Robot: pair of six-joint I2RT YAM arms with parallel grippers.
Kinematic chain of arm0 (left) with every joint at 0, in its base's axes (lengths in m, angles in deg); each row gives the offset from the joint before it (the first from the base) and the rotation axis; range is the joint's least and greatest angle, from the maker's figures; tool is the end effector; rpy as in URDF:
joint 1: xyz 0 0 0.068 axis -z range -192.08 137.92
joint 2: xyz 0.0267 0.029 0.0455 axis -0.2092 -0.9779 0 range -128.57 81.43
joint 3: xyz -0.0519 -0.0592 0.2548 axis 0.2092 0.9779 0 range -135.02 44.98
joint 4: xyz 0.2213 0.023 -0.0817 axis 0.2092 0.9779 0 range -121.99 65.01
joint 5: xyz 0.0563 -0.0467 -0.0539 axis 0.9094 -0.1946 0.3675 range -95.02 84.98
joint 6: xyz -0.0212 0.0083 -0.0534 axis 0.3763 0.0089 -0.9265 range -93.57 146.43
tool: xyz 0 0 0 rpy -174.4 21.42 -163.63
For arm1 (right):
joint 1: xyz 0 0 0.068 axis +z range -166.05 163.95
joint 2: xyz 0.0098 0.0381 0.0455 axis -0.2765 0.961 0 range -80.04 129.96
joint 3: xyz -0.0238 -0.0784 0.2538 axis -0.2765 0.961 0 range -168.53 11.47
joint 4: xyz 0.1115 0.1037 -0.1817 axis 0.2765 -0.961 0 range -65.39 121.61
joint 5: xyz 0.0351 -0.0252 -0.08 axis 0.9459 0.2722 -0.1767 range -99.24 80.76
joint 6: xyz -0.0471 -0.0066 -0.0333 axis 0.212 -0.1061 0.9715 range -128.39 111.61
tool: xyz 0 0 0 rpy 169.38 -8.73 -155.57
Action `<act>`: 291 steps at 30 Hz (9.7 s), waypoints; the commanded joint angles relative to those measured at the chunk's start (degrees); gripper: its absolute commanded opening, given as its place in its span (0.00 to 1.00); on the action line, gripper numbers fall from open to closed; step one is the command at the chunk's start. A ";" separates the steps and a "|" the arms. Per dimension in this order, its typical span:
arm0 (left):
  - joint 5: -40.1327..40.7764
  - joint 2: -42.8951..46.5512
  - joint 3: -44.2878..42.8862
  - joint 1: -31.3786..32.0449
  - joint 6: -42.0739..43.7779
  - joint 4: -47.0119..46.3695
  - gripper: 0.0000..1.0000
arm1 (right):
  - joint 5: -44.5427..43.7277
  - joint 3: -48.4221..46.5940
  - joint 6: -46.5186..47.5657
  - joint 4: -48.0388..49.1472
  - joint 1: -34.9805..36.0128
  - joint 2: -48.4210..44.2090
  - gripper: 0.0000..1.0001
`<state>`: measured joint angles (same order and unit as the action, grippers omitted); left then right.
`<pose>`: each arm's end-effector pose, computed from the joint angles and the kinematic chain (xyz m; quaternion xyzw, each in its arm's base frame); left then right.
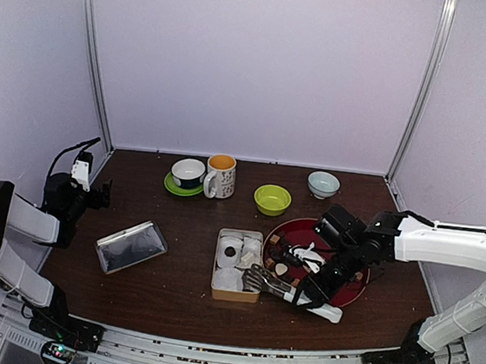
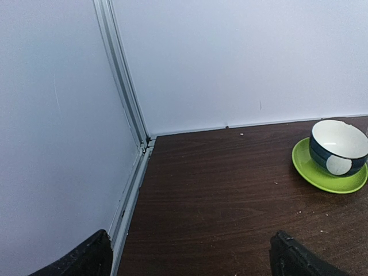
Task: Pack the chocolate
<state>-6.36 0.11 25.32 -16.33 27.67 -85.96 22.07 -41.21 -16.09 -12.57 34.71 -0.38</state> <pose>0.2517 0.0179 0.1887 -0.0121 0.7528 0.0227 0.6577 0.1295 0.1929 0.2176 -0.3897 0.8674 0.3093 0.0075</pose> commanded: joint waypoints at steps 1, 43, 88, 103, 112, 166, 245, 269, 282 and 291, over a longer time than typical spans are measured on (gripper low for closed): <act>-0.59 -0.30 0.32 -0.48 0.61 -3.11 0.98 | -1.85 -2.24 -0.08 -0.25 0.24 -1.16 0.37; -0.59 -0.33 0.32 -0.43 0.60 -3.10 0.98 | -17.48 -5.46 -6.53 -12.38 -4.43 -4.64 0.41; -0.59 -0.33 0.32 -0.42 0.57 -3.10 0.98 | -20.28 -8.98 -4.66 -12.58 -2.79 -2.79 0.28; -0.59 -0.33 0.32 -0.45 0.58 -3.15 0.98 | -9.00 -10.11 -5.91 -3.82 3.27 -5.58 0.27; -0.55 -0.29 0.32 -0.44 0.61 -3.11 0.98 | -6.54 -10.50 -7.87 1.22 8.53 -2.13 0.27; -0.58 -0.33 0.27 -0.43 0.61 -3.09 0.98 | -15.24 -13.97 -5.86 4.07 11.38 5.36 0.42; -3.72 11.35 -9.67 2.38 -49.11 85.26 0.28 | -38.39 17.52 -20.30 20.98 -11.48 -9.96 0.75; 2.24 10.86 -16.96 6.53 -48.01 89.47 0.00 | -36.03 14.14 -16.53 21.15 -11.26 -16.99 0.75; -22.84 23.43 -17.56 6.73 -34.91 77.50 0.00 | -22.09 7.73 -9.92 24.72 -8.57 -18.60 0.73; -28.60 25.63 -17.86 10.07 -34.00 67.68 0.00 | -17.47 0.29 -9.61 24.69 -6.75 -17.38 0.74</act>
<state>-30.80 24.31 9.01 -8.09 -8.07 -9.81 0.73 -37.69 -25.69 11.10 27.76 -18.59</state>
